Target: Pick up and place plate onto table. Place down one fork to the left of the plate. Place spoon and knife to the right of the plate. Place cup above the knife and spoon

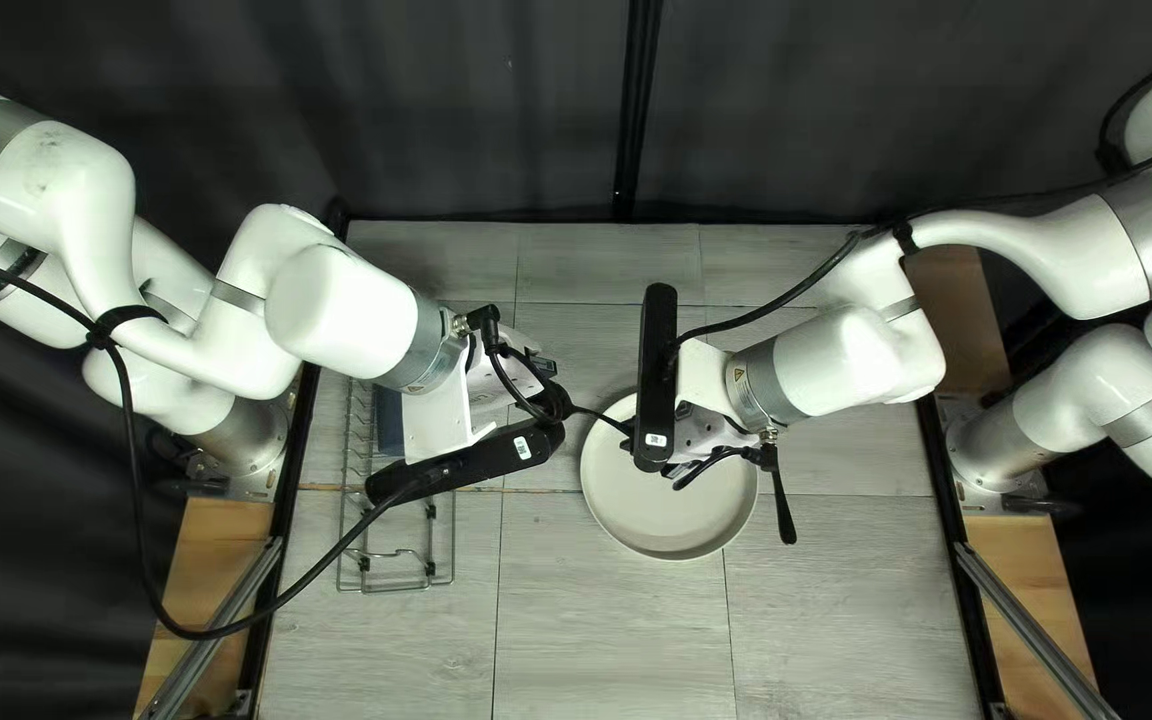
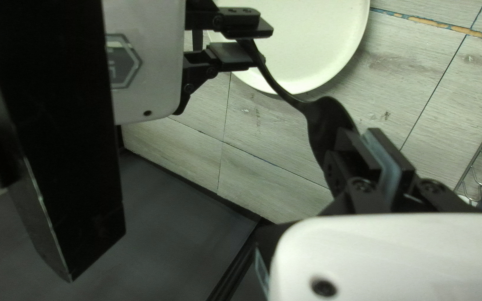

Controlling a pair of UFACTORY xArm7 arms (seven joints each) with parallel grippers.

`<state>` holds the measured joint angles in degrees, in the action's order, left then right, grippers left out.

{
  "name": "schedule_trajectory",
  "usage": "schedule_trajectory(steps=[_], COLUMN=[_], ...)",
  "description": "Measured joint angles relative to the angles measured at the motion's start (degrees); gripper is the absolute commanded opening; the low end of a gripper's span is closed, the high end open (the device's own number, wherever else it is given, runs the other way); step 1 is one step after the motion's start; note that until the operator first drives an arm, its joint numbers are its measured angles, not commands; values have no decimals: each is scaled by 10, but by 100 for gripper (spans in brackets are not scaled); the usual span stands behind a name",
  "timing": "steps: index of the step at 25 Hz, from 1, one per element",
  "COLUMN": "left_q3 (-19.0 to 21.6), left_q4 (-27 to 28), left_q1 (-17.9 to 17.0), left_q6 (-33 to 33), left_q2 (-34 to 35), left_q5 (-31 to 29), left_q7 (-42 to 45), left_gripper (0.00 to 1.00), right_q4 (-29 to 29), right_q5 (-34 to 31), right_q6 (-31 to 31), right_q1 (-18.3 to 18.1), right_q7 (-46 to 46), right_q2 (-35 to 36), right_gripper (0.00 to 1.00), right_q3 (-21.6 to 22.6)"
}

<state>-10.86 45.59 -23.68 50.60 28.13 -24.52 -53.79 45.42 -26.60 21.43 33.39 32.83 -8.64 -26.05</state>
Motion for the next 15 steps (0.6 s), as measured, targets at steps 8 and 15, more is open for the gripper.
schedule_trajectory(steps=[8, 15], left_q3=[0, 0], left_q4=[0, 0], left_q1=[0, 0], left_q6=[0, 0], left_q2=[0, 0], left_q5=[0, 0], left_q7=[0, 0], left_gripper=[100, 100], right_q4=[-8, -51], right_q5=[-12, -34], right_q6=[4, 55], right_q1=[-1, -11], right_q7=[6, 39], right_q2=[-8, -67], right_gripper=[0, 0], right_q3=[5, 28])
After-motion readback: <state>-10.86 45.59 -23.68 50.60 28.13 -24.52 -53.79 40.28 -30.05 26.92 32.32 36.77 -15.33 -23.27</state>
